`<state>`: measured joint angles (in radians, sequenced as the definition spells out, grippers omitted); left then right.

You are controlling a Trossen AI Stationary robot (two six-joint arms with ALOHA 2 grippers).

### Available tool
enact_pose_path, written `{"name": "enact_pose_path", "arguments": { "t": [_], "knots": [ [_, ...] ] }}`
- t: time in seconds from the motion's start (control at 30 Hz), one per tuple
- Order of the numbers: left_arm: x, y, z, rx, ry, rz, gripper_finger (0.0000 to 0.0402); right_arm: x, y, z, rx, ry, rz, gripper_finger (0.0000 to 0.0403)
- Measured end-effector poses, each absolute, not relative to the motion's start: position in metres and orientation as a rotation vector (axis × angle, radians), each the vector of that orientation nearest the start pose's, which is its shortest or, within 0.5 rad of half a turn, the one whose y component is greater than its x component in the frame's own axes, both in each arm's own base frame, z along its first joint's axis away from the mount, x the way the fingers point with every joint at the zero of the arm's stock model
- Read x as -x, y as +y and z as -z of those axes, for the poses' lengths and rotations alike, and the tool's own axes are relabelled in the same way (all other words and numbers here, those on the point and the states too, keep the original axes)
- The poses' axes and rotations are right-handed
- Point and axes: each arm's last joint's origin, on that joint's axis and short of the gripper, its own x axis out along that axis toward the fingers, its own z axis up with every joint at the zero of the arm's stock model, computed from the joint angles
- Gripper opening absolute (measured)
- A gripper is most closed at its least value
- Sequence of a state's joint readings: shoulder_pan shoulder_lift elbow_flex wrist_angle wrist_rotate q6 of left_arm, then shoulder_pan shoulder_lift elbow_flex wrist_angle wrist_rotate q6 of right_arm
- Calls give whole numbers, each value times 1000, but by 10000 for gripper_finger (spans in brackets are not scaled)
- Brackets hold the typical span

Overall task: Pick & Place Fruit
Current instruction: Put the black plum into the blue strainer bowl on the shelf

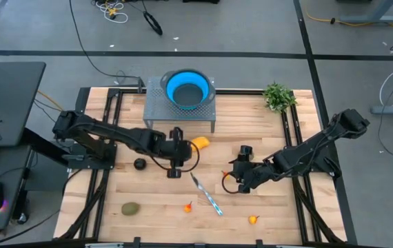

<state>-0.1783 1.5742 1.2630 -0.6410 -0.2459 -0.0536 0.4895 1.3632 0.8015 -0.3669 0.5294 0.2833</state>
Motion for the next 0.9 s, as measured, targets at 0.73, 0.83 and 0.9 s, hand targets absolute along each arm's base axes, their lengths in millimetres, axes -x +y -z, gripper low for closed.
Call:
{"name": "enact_pose_path", "arguments": {
  "t": [0.73, 0.83, 0.9],
  "knots": [
    [-243, -59, -214, 74, 659, -249, 103, -243, 77, -175, 135, 457, 267, 199],
    [-227, -59, -217, 131, 652, -231, 104, -243, 77, -176, 138, 444, 263, 199],
    [-216, -60, -222, 162, 670, -214, 104, -244, 77, -177, 139, 441, 252, 199]
  ]
}}
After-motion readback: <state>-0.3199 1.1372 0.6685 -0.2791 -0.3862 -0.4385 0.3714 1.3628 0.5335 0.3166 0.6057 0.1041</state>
